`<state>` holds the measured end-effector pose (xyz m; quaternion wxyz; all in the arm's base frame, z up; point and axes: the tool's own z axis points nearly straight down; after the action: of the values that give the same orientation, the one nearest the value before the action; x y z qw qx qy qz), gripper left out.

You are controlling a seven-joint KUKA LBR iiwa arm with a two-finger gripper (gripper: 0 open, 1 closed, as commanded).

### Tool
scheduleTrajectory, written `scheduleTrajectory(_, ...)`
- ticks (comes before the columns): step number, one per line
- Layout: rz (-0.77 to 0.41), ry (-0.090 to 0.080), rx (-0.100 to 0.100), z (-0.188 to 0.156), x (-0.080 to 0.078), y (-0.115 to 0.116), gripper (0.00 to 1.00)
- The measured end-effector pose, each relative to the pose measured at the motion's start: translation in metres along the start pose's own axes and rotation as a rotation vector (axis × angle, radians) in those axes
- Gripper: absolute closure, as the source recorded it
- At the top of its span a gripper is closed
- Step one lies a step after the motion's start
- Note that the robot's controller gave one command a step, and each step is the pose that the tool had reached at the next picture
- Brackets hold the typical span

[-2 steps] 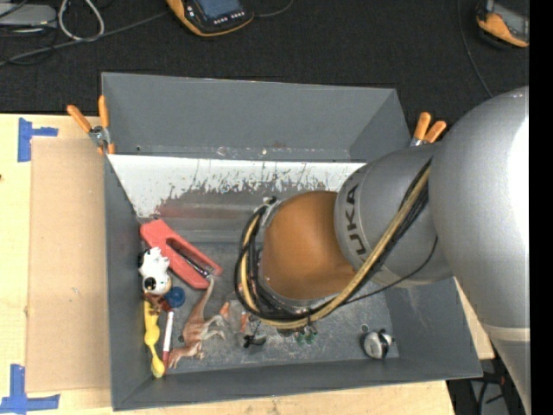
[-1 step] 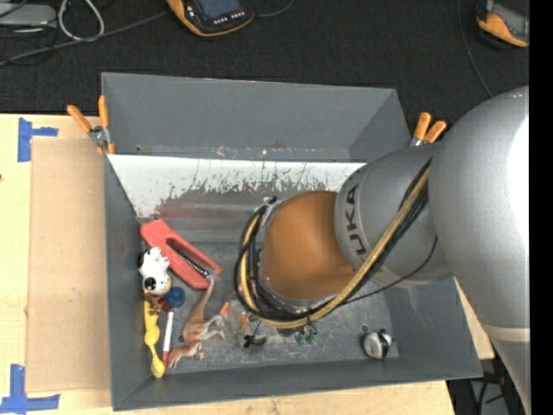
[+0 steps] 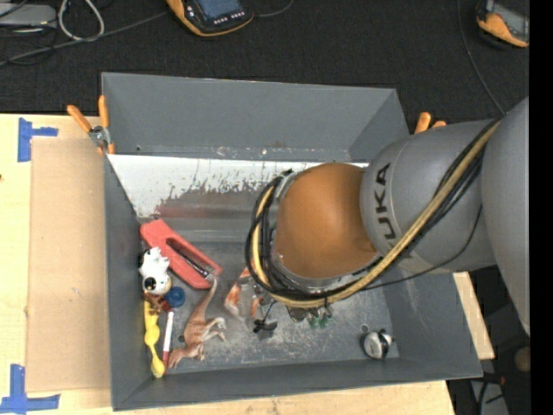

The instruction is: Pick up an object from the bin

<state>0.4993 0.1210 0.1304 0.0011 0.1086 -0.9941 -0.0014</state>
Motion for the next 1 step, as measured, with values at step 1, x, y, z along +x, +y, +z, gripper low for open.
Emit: scheduleTrajectory(1, 0.010, -0.008, 0.000, -0.0337, 0.0018, -0.0004, 1.00)
